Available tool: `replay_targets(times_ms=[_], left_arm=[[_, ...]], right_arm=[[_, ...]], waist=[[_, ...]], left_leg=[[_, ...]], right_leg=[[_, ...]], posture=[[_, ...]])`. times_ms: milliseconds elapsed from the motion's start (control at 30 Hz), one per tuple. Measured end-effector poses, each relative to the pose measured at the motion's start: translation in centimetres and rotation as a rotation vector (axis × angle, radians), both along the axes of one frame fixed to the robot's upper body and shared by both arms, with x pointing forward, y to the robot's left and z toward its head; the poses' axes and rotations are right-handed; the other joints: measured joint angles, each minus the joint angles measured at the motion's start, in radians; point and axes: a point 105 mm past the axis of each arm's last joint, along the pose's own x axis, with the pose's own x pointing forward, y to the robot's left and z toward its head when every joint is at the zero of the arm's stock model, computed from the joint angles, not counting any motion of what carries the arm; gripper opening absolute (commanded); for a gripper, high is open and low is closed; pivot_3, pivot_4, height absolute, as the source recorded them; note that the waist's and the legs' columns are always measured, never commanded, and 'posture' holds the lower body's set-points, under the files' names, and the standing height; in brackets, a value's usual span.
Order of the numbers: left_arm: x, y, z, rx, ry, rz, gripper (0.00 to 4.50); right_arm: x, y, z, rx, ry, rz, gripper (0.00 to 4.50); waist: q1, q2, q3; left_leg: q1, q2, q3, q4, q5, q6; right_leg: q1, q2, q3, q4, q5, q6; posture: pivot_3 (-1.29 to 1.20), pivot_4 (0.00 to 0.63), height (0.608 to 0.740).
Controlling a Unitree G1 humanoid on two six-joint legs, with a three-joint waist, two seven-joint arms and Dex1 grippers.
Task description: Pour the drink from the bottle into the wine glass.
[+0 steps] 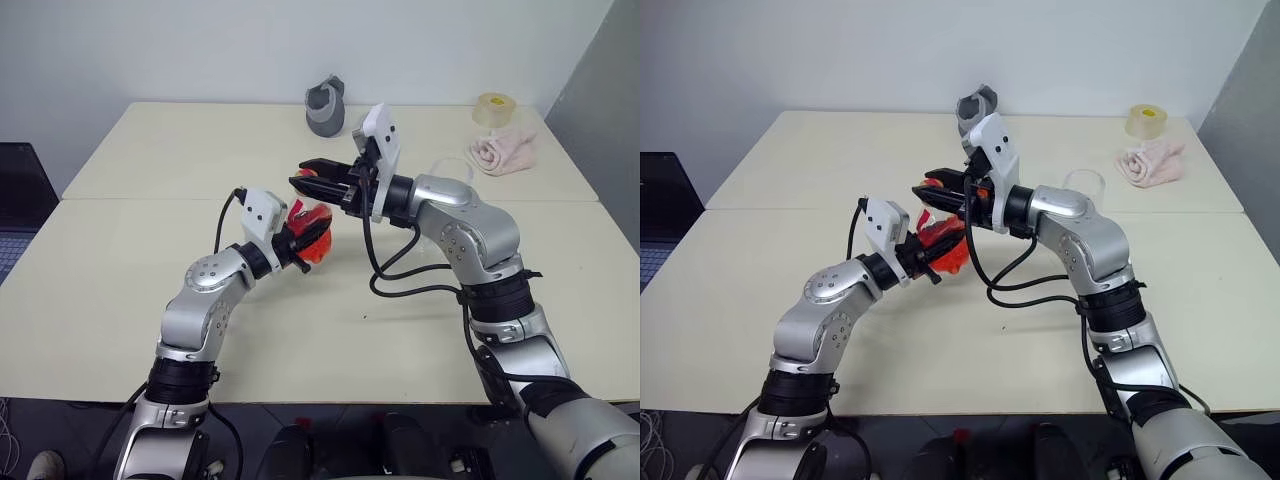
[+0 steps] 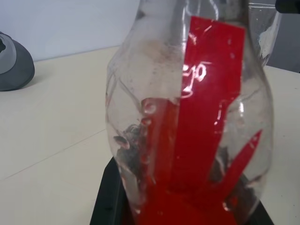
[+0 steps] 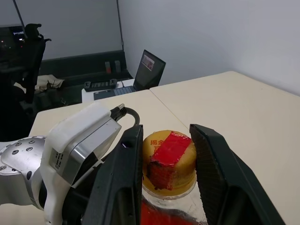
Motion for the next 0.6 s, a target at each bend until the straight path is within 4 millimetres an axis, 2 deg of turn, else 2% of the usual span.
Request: replay_targets(times_ms=[133, 267, 600], left_arm=[[-0.1, 0.0, 0.0, 0.000, 0.001, -0.002, 0.90], [-1.2, 0.2, -0.2, 0.013, 0.004, -0.011, 0.90], [-6.8, 1.3, -1.3, 0.100, 0.014, -0.120, 0.90]], right_arm=[[-0.1, -0.1, 0.0, -0.003, -0.005, 0.008, 1.20], [-0.6, 0.0, -0.1, -0.032, -0.011, 0.110, 1.20], [-3.2, 0.9, -0.8, -0.141, -0.040, 0.590, 1.20]], waist=[[0.000, 0.000, 0.000], [-0.003, 0.000, 0.000], [-0.008, 0.002, 0.001]], left_leg=[[0.000, 0.000, 0.000, 0.000, 0.000, 0.000], [0.000, 0.000, 0.000, 0.000, 0.000, 0.000], [0.001, 0.001, 0.000, 0.000, -0.002, 0.004]], right_leg=[[0.000, 0.000, 0.000, 0.000, 0.000, 0.000], [0.000, 0.000, 0.000, 0.000, 0.000, 0.000], [0.000, -0.001, 0.000, 0.000, 0.000, 0.000]], posture=[[0.00, 0.150, 0.740], [0.00, 0.150, 0.740], [0.00, 0.150, 0.740]])
